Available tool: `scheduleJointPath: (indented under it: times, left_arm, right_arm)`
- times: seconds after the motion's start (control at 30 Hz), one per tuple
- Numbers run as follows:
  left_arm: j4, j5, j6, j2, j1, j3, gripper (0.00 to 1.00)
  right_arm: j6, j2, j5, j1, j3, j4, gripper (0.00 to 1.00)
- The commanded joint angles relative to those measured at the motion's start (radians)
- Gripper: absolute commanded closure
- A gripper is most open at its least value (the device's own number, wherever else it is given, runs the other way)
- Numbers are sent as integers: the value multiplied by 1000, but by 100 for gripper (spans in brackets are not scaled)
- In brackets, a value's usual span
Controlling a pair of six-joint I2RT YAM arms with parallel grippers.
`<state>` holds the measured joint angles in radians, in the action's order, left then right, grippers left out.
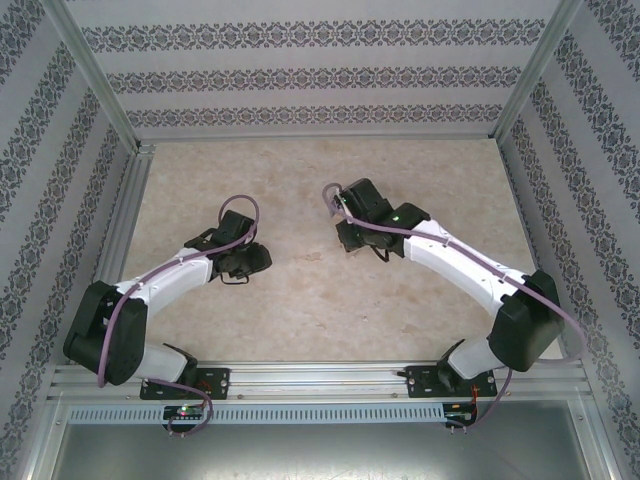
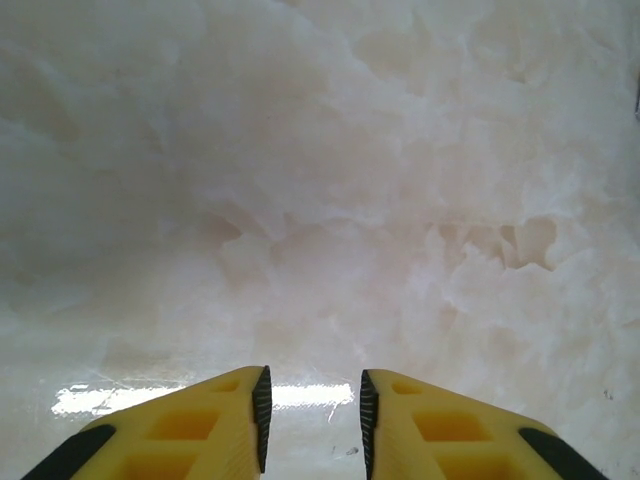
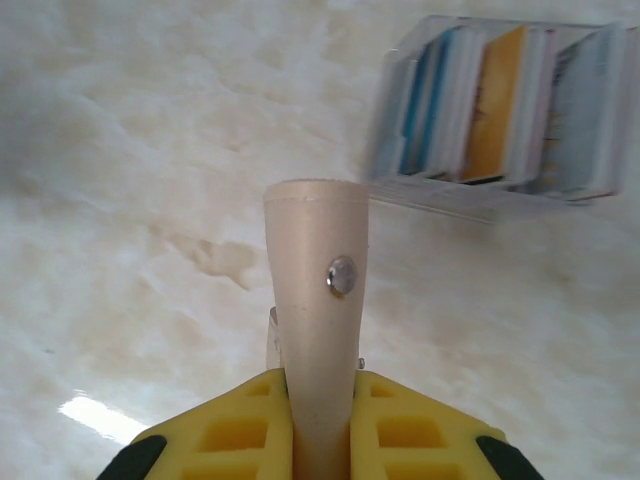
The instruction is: Put the credit cards into the card holder
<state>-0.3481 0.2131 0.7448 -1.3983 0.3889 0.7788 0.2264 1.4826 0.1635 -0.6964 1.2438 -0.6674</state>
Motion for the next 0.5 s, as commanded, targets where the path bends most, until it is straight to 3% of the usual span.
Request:
scheduleJointPath:
  times: [0.0, 0.2, 0.47]
  left_arm:
    - [38, 32, -33, -23, -23, 26, 68]
    - [54, 87, -53, -94, -41, 44, 70]
    - [54, 82, -62, -56, -72, 10, 70]
  right_arm:
    - [-52, 61, 289, -40, 44, -192, 84]
    - [-24, 229, 378, -98, 92, -208, 83]
    - [8, 496, 437, -194, 239, -218, 77]
